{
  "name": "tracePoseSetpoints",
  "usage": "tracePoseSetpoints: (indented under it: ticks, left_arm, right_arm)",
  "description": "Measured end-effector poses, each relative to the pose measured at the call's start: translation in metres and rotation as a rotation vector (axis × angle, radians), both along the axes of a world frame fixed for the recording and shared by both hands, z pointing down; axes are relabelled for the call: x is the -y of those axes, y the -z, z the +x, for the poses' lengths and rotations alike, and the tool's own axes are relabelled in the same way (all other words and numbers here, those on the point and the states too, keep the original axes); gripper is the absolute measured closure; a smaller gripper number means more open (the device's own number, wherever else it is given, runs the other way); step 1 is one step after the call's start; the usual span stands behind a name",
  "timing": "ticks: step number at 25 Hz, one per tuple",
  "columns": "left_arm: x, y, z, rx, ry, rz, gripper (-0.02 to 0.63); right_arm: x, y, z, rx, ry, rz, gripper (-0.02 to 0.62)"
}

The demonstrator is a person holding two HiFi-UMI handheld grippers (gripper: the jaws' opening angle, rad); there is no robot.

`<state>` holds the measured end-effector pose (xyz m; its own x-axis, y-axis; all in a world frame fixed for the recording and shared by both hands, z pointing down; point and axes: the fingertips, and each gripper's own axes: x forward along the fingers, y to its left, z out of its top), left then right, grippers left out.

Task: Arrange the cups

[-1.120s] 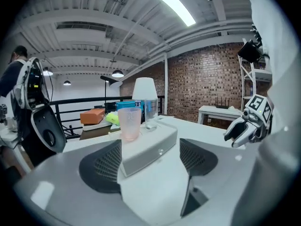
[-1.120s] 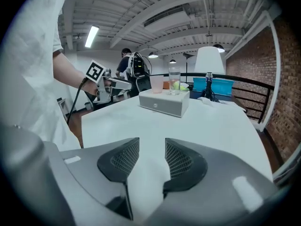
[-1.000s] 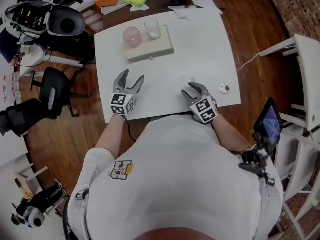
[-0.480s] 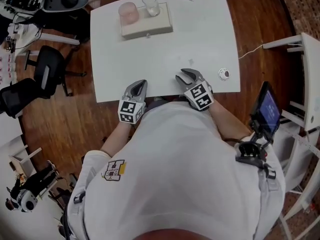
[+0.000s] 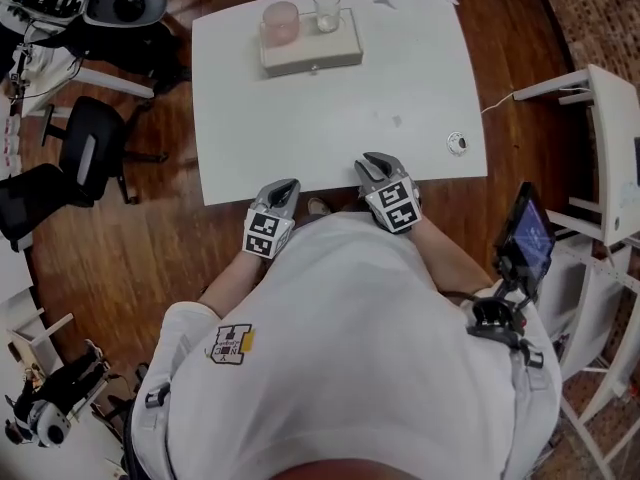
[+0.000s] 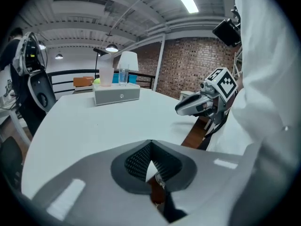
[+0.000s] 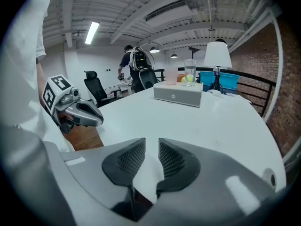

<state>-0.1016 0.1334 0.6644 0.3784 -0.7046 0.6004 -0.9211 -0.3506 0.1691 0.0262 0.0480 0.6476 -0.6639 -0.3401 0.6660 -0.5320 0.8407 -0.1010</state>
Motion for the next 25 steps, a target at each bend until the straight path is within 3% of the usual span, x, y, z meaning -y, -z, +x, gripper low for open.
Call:
tracePoseSetpoints:
  ticks: [4,10,19,25]
  left_arm:
    - [-0.005,-0.004,-0.003,-0.014,-0.013,0.013,0.606]
    - [-0.016,-0.003,0.006,-0.024,-0.061,0.028,0.606]
    - [-0.009,0.013,0.011,-0.008,-0.082,0.065,0.606]
    - [-0.001,0.017,0.018,0.001,-0.091,0.068,0.606]
  right_arm:
    - [-0.004,0.000,0.006,-0.057,-0.055,0.050,0.591]
    - [-0.025,-0.005,0.022,-0.111,-0.096,0.062,0.595]
    - [-0.028,0.007,0.022,-0.018,-0.086,0.041,0.586]
    - [-0.023,0.003,0.031,-0.035,-0.083,0.044,0.595]
